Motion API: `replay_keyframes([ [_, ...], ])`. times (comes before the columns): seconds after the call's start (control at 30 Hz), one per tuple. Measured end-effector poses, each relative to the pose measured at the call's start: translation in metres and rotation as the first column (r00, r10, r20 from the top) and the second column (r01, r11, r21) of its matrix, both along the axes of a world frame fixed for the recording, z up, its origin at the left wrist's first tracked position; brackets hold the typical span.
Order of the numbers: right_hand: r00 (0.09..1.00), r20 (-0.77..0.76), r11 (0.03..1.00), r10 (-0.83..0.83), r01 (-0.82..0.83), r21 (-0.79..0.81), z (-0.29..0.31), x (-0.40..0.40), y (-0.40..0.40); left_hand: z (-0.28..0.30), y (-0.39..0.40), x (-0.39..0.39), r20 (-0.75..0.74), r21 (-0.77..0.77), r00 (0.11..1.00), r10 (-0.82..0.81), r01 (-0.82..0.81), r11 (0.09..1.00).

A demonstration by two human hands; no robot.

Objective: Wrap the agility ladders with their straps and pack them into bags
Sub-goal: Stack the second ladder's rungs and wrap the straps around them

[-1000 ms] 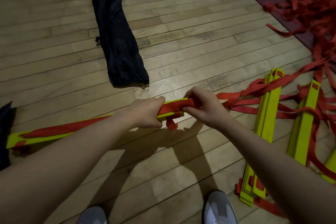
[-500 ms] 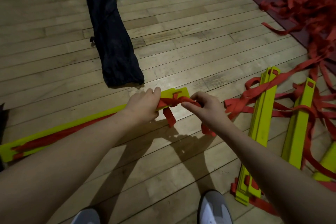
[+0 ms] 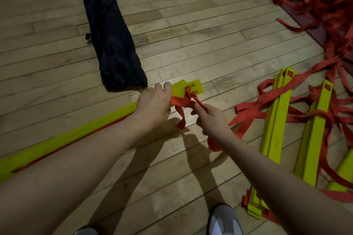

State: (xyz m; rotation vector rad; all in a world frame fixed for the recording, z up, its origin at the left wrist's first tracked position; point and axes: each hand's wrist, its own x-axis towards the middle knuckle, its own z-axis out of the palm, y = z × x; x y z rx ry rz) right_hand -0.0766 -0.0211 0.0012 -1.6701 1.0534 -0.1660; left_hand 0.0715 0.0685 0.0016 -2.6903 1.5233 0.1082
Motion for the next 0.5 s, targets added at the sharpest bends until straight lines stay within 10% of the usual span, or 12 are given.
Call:
replay_keyframes([
  [0.13, 0.984, 0.094, 0.947, -0.153, 0.119, 0.300, -0.001, 0.013, -0.002, -0.003, 0.002, -0.007, -0.014, 0.013, 0.999, -0.046, 0.046, 0.999],
  [0.5, 0.918, 0.195, 0.861, -0.345, 0.227, 0.454, 0.001, 0.013, -0.003, 0.016, 0.011, 0.021, -0.390, -0.068, 0.902, -0.184, 0.171, 0.983],
])
